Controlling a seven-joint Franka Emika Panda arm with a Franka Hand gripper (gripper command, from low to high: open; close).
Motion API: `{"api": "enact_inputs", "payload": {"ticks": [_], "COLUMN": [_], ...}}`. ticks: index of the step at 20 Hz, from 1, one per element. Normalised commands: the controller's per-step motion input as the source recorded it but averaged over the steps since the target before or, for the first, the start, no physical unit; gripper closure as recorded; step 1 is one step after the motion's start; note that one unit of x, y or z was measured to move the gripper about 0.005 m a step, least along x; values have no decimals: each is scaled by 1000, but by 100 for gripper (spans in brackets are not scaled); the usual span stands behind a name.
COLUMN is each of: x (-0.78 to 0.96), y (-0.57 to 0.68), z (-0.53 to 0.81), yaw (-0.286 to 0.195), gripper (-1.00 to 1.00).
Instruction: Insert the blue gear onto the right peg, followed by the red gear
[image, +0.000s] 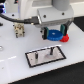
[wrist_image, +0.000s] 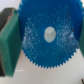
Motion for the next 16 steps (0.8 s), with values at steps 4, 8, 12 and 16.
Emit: {"api": "enact_inputs", "payload": {"ticks": [4,8,12,16], "x": [496,438,388,224], "y": [-38,-153,-208,-87], "z": [-1,0,-16,19], "yaw": [0,0,0,0], "gripper": [100,100,100,100]}}
